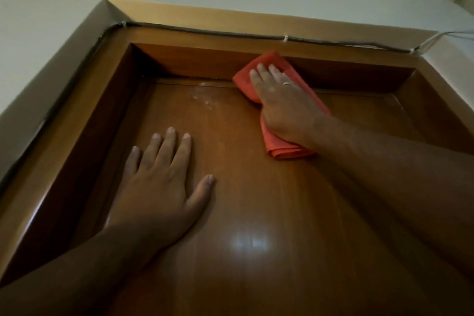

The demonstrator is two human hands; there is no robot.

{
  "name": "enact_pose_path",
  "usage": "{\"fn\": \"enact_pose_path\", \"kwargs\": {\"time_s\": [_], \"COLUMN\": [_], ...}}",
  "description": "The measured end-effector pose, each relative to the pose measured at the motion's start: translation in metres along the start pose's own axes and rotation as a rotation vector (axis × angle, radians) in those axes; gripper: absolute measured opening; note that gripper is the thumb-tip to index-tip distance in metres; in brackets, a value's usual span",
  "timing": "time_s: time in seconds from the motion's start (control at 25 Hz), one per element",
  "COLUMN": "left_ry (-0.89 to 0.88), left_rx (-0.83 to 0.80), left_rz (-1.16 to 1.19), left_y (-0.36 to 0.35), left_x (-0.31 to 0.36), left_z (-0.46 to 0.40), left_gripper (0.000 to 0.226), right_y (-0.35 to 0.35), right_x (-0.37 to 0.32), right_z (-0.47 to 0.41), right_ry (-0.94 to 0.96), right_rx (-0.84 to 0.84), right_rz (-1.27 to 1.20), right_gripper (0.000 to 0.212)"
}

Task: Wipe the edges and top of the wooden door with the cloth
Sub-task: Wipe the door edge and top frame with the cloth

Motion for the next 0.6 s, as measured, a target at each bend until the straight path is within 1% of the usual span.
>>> {"fn": "enact_pose_path", "kwargs": {"time_s": [0.08, 0.16, 0.24, 0.32, 0.36, 0.44, 0.52, 0.6], "left_ry": [-0.009, -0.015, -0.021, -0.02, -0.021, -0.021, -0.027, -0.025], "left_rx": [0.018, 0.026, 0.031, 0.038, 0.043, 0.052, 0.054, 0.069], "left_rz": [0.011, 0.025, 0.04, 0.052, 0.055, 0.063, 0.066, 0.072], "left_y": [0.0, 0.001, 0.002, 0.003, 0.003, 0.002, 0.001, 0.003], "left_x": [0.0, 0.0, 0.001, 0.001, 0.002, 0.001, 0.0, -0.001], "left_z": [0.001, 0.003, 0.004, 0.003, 0.003, 0.002, 0.001, 0.001], "left_gripper": [0.09, 0.089, 0.089, 0.09, 0.09, 0.09, 0.09, 0.089], "right_y": [0.011, 0.021, 0.02, 0.014, 0.014, 0.018, 0.022, 0.019], "right_x": [0.002, 0.009, 0.015, 0.013, 0.008, -0.016, -0.048, -0.084], "right_z": [0.004, 0.007, 0.006, -0.002, -0.012, -0.044, -0.08, -0.1], "right_ry": [-0.02, -0.108, -0.193, -0.239, -0.226, -0.133, -0.041, 0.088], "right_rx": [0.08, 0.162, 0.155, 0.127, 0.141, 0.148, 0.117, 0.075], "right_rz": [0.053, 0.04, 0.048, 0.024, -0.01, -0.099, -0.194, -0.23], "right_gripper": [0.075, 0.072, 0.071, 0.071, 0.07, 0.067, 0.063, 0.064]}}
Point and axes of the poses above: each hand's wrist, its own z-axis away from the middle knuckle, its own y-axis out of the back of the hand, x = y × z, the point moved 7 cm from there along -z, towards the middle knuckle, and after that the axes turned 6 degrees about x, right-handed, at the moved point
